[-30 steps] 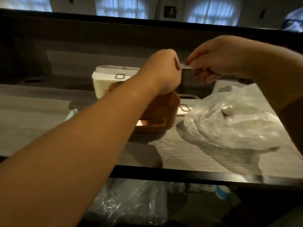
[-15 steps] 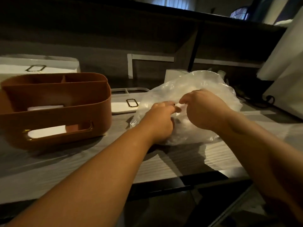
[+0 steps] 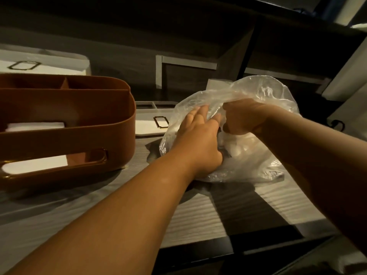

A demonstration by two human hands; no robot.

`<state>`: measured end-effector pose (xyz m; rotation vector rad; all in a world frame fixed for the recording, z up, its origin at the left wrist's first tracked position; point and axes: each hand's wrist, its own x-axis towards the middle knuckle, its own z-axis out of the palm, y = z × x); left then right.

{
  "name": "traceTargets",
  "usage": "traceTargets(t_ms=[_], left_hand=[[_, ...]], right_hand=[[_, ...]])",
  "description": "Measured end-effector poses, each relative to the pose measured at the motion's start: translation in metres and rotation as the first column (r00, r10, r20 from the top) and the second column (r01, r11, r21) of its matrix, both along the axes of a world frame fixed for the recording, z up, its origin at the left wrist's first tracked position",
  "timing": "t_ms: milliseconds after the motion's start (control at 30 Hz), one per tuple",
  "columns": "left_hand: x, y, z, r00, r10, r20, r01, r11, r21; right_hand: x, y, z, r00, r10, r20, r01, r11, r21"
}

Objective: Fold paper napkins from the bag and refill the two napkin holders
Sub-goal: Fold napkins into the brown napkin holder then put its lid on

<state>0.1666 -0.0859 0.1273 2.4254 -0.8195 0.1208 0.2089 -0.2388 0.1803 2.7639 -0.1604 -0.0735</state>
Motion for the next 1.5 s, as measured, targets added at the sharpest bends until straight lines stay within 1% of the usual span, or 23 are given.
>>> traceTargets(t_ms=[100,233,300,367,467,600,700,833,933,1000,1167,1267,1367,1400,1500], left_hand=[[0.002,0.000,-0.001,1.000,0.021,0.003,-0.021,0.999,-0.033],[0.003,0.000,-0.001,0.999,0.030,0.017,-0.029,0.997,-0.072],[0.004,0.000,-0.002,0.999,0.034,0.021,-0.033,0.996,-0.081],[0.005,0.000,-0.003,0.999,0.037,0.018,-0.035,0.996,-0.086],[0.006,0.000,-0.003,0.999,0.036,0.008,-0.035,0.995,-0.095],[0.007,0.000,-0.004,0.999,0.040,0.007,-0.039,0.995,-0.094],[0.007,0.000,-0.004,0.999,0.046,0.007,-0.045,0.995,-0.093],[0.008,0.000,-0.004,0.999,0.047,0.001,-0.047,0.995,-0.086],[0.008,0.000,-0.003,0.999,0.044,-0.005,-0.044,0.996,-0.072],[0.008,0.000,-0.002,0.999,0.043,-0.011,-0.043,0.997,-0.069],[0.010,0.003,0.000,0.998,0.057,-0.004,-0.057,0.994,-0.093],[0.011,0.008,0.004,0.998,0.057,-0.041,-0.061,0.990,-0.126],[0.014,0.012,0.010,0.995,0.079,-0.056,-0.085,0.992,-0.097],[0.013,0.013,0.011,0.995,0.084,-0.046,-0.089,0.988,-0.124],[0.001,0.021,0.013,0.996,0.015,-0.093,-0.046,0.940,-0.337]], right_hand=[[0.012,-0.007,-0.004,1.000,0.017,-0.016,-0.017,1.000,-0.026],[0.030,-0.011,-0.010,0.999,0.043,0.021,-0.041,0.997,-0.060],[0.034,-0.010,-0.011,0.999,0.031,0.026,-0.029,0.998,-0.051],[0.035,-0.008,-0.010,1.000,0.014,-0.009,-0.014,0.997,-0.077],[0.038,-0.006,-0.010,0.998,0.036,-0.050,-0.042,0.994,-0.106],[0.037,-0.006,-0.010,0.998,0.039,-0.048,-0.045,0.991,-0.123],[0.038,-0.005,-0.013,0.999,0.011,-0.030,-0.013,0.997,-0.074],[0.039,-0.005,-0.019,1.000,-0.019,0.013,0.019,0.999,0.050],[0.032,-0.004,-0.016,1.000,0.009,-0.004,-0.009,0.994,0.106],[0.021,-0.001,-0.011,0.999,0.051,-0.009,-0.050,0.993,0.104],[-0.023,0.024,0.005,0.974,0.165,0.158,-0.178,0.981,0.072],[-0.050,0.033,0.012,0.948,0.227,0.222,-0.236,0.972,0.012],[-0.073,0.038,0.022,0.936,0.209,0.283,-0.247,0.963,0.106],[-0.079,0.039,0.026,0.931,0.200,0.305,-0.253,0.957,0.144],[-0.096,0.034,0.035,0.899,0.139,0.415,-0.278,0.914,0.296]])
